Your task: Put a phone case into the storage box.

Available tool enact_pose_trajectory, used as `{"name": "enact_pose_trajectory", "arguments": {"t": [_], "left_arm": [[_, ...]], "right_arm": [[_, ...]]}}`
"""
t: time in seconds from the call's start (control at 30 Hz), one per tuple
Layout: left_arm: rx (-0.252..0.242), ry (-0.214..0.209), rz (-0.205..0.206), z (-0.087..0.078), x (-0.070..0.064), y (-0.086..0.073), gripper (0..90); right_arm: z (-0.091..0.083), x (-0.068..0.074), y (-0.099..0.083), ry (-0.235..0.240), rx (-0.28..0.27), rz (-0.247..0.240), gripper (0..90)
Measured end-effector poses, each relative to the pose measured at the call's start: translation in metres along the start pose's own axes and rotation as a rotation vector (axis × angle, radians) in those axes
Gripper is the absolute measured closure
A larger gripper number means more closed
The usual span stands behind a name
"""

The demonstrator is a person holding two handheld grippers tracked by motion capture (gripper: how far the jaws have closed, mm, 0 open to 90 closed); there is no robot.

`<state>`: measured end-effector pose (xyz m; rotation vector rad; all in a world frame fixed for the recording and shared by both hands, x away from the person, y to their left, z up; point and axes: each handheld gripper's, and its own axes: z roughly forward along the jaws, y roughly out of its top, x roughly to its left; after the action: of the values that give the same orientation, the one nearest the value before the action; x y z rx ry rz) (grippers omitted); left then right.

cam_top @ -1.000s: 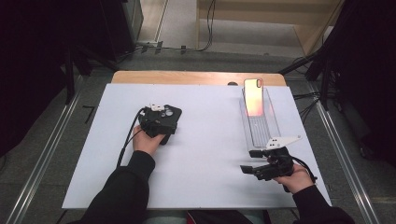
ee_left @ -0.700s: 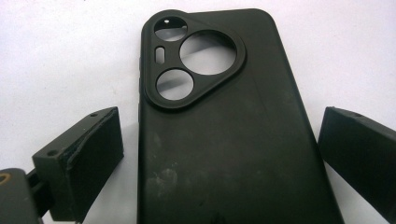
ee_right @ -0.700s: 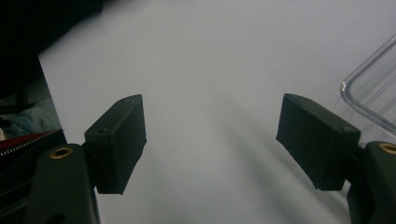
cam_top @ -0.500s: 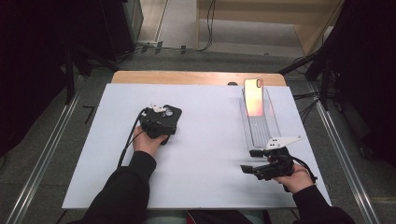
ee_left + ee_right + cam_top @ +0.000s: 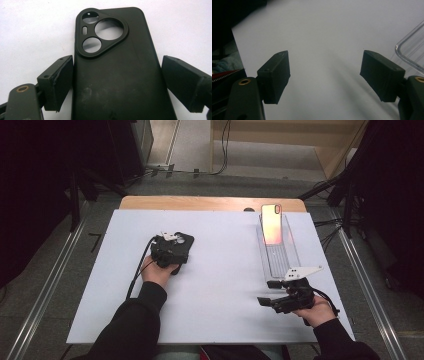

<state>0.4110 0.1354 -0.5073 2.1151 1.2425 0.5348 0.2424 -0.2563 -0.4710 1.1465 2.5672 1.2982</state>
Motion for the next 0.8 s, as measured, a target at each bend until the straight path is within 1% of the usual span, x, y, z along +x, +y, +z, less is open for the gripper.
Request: {"name": "enact_pose_trajectory", "arguments": {"t": [0.03,0.2,0.37,0.43,0.5,0.53,0.6,0.7,0.8], "left_arm": [[0.008,-0.003,-0.004,0.0,0.001,0.001,13.1],[-0.006,-0.018,-0.023,-0.006,0.003,0.006,13.4],[-0.018,-0.047,-0.035,-0.016,0.004,0.014,13.4],[-0.026,-0.068,-0.026,-0.021,0.003,0.018,13.4],[-0.03,-0.083,-0.011,-0.026,0.001,0.021,13.4],[-0.033,-0.091,-0.01,-0.028,0.0,0.023,13.4],[-0.042,-0.117,-0.002,-0.033,-0.004,0.026,13.4],[-0.041,-0.153,0.012,-0.04,-0.007,0.029,13.4],[-0.049,-0.202,0.017,-0.047,-0.008,0.032,13.5]], "right_arm": [[0.0,0.0,0.0,0.0,-0.002,-0.002,21.9],[0.0,0.001,0.0,-0.002,-0.005,-0.004,21.9],[0.0,0.002,0.0,-0.009,-0.009,-0.027,21.8],[0.0,0.003,0.0,-0.017,-0.008,-0.035,21.8],[0.0,0.003,0.0,-0.014,-0.003,-0.038,21.8],[0.0,0.003,-0.001,-0.019,-0.001,-0.046,21.8],[0.0,0.003,0.0,-0.026,0.002,-0.056,21.8],[-0.001,0.003,0.0,-0.03,-0.012,-0.052,21.8],[-0.002,0.003,0.001,-0.026,-0.019,-0.038,21.8]]}}
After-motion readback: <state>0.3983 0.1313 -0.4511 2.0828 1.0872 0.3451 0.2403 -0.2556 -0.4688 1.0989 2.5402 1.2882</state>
